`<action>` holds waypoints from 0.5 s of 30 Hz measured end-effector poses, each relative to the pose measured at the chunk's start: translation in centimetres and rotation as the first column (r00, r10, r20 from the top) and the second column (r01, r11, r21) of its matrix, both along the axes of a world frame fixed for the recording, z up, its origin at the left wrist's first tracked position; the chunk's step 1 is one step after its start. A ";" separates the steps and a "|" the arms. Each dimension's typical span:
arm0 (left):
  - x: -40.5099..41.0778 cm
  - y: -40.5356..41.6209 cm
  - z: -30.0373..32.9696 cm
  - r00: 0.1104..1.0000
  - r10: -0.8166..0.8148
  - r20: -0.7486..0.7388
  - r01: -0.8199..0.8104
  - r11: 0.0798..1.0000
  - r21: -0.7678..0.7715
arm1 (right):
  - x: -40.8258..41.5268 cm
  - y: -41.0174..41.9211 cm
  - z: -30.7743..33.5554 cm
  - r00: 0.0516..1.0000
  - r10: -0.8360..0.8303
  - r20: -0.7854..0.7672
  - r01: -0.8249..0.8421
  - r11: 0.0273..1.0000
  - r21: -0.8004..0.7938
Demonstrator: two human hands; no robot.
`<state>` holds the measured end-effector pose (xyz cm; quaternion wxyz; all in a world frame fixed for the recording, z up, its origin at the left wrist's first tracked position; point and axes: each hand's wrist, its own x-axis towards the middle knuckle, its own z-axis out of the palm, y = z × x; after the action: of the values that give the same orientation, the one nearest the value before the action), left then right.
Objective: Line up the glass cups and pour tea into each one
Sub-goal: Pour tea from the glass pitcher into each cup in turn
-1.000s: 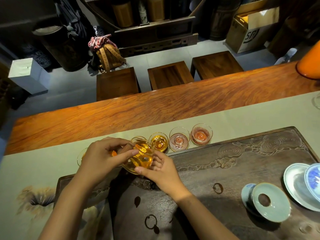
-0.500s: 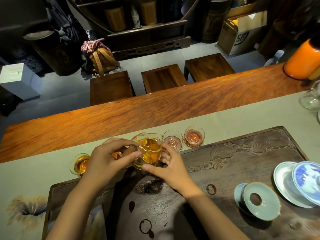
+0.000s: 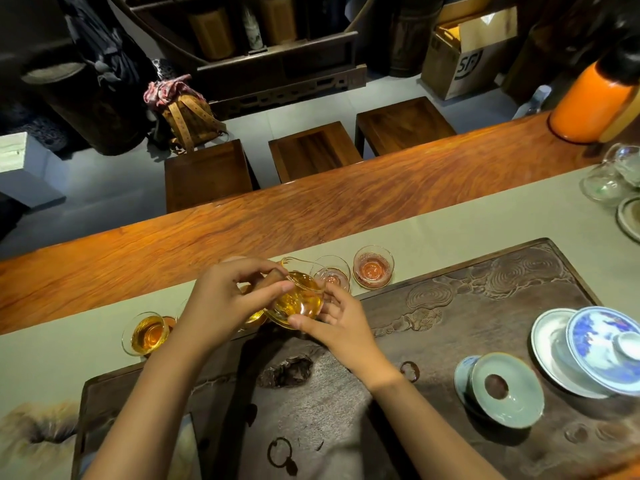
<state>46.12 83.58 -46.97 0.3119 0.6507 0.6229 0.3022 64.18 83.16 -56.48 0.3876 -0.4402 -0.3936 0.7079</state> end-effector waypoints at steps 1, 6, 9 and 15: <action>0.0 0.1 0.0 1.000 0.000 -0.001 0.000 1.000 -0.005 | 0.0 0.0 0.0 1.000 -0.005 -0.004 0.005 1.000 -0.004; 0.3 0.5 0.1 0.999 -0.029 -0.034 0.029 0.999 -0.016 | 0.3 0.0 -0.4 1.000 -0.001 0.004 0.002 1.000 -0.007; 0.4 0.6 0.3 0.999 -0.029 -0.025 0.028 0.999 -0.027 | 0.3 0.0 -0.5 1.000 -0.003 -0.007 0.003 1.000 -0.023; 0.6 0.7 0.2 0.999 -0.032 -0.005 0.031 0.998 -0.049 | 0.2 0.0 -0.6 1.000 0.000 -0.004 -0.001 0.999 -0.035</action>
<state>46.70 84.27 -46.76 0.3306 0.6535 0.6208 0.2798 64.37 83.14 -57.08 0.3805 -0.4453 -0.3804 0.7157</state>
